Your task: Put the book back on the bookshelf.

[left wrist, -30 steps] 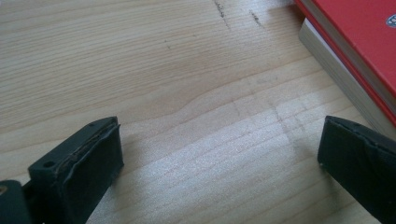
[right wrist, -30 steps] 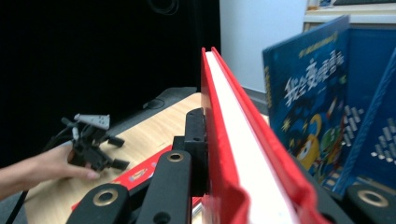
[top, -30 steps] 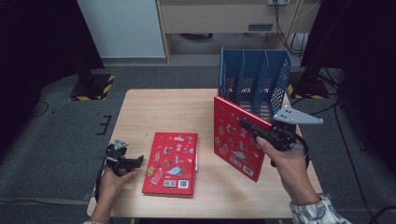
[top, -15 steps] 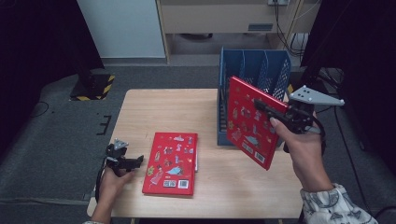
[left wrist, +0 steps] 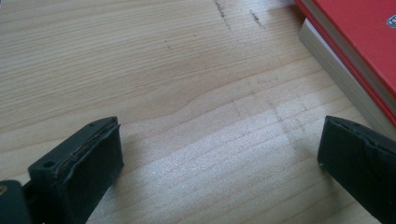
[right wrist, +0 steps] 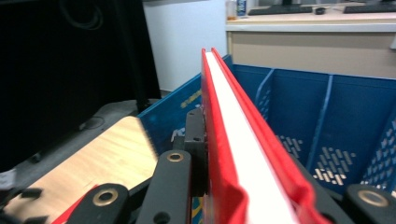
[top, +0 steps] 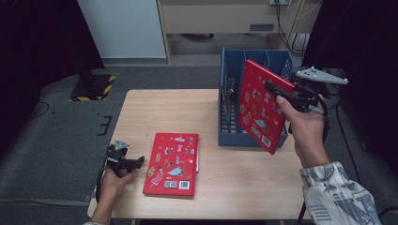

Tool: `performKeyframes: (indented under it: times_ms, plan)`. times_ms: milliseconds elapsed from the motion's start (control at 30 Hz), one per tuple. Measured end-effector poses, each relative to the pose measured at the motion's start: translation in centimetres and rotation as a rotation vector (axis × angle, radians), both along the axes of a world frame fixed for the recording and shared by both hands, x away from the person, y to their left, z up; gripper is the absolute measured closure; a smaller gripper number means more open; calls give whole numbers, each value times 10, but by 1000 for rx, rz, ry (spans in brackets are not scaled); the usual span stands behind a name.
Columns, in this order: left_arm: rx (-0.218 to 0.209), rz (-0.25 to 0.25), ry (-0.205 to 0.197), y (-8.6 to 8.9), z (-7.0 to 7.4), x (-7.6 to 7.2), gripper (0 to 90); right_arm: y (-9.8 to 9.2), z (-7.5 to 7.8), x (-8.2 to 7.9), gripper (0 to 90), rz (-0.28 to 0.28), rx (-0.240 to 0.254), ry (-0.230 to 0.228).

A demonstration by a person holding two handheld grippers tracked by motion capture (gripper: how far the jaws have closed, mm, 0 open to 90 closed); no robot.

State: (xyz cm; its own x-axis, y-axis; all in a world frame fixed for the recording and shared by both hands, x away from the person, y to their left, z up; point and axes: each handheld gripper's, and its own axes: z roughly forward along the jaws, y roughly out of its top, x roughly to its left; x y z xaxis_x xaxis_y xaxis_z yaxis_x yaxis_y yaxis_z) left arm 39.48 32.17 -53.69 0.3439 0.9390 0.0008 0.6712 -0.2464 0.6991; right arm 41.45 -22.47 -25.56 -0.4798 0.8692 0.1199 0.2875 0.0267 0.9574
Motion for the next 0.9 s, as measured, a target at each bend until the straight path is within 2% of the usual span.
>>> performKeyframes:
  times_ms: [100,233,467,900]
  plan:
    - [0,0,0,0,0,0,0,1,1,13,787,-26,-29,-8]
    - [5,-3,3,0,0,0,0,0,-2,22,787,-65,-67,-24]
    - [5,2,4,0,0,0,0,-7,-8,36,787,-102,-43,-13]
    - [5,9,3,-1,0,0,0,2,-16,57,787,-128,-64,15]
